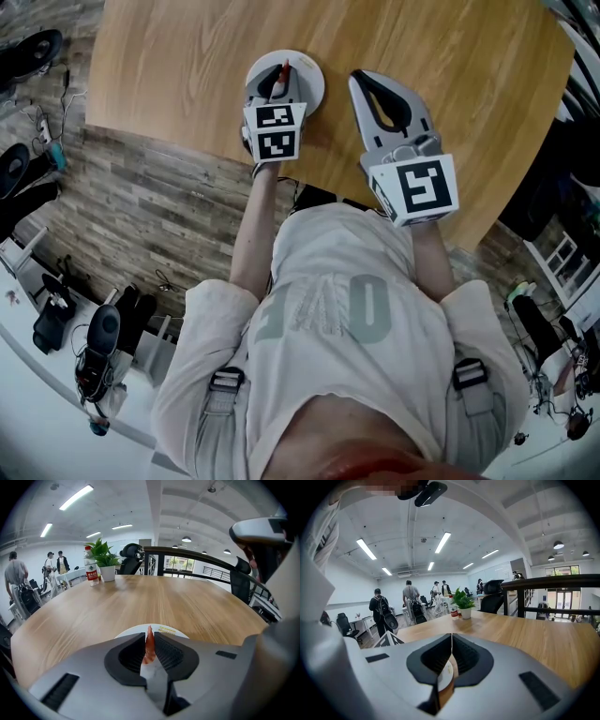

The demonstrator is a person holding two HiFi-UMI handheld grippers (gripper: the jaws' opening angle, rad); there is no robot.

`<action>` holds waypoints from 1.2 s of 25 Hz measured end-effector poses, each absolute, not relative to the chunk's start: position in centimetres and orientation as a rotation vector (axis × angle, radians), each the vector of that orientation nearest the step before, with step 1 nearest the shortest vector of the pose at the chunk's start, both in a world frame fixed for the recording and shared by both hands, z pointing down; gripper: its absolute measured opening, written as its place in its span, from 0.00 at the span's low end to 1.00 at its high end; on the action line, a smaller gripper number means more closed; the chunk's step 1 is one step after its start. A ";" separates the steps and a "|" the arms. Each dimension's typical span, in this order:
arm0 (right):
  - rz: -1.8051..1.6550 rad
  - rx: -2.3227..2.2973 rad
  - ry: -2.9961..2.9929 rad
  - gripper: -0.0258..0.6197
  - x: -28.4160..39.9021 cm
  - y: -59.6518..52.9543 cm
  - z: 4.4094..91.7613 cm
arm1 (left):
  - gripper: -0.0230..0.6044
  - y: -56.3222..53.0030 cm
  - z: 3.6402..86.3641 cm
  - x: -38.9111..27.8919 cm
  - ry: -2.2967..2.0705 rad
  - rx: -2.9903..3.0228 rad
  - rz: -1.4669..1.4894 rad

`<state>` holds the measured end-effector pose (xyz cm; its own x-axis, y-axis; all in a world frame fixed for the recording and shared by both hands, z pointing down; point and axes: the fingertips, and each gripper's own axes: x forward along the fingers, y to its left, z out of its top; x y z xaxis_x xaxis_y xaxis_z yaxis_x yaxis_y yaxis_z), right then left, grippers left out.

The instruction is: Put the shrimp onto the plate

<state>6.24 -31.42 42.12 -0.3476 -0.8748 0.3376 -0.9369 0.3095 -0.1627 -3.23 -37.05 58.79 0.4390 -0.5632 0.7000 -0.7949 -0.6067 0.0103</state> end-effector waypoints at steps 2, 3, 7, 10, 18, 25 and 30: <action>0.490 1.668 -2.391 0.07 6.1 -31.5 41.9 | 0.14 -37.1 58.8 -3.2 -1.154 2.353 0.965; 0.490 1.666 -2.394 0.07 6.0 -31.6 41.8 | 0.14 -37.2 58.7 -3.2 -1.154 2.355 0.965; 0.502 1.665 -2.409 0.07 5.7 -31.7 41.5 | 0.19 -37.2 58.1 -2.9 -1.144 2.370 0.931; 0.477 1.651 -2.410 0.07 5.5 -31.5 41.3 | 0.20 -37.4 57.4 -3.1 -1.164 2.369 0.901; 0.394 1.662 -2.452 0.07 4.6 -31.7 39.6 | 0.20 -39.1 48.2 -3.7 -1.336 2.497 0.606; 0.253 1.662 -2.519 0.07 1.5 -31.4 35.8 | 0.10 -39.2 35.8 -8.0 -1.583 2.633 0.159; 0.154 1.730 -2.564 0.07 0.3 -31.8 32.9 | 0.05 -37.0 30.5 -10.6 -1.701 2.694 -0.071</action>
<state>0.30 -31.79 32.92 -0.3752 -0.9223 0.0928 -0.9268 0.3713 -0.0571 -10.56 -37.00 30.53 0.4296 -0.9009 -0.0619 -0.9029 -0.4296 -0.0145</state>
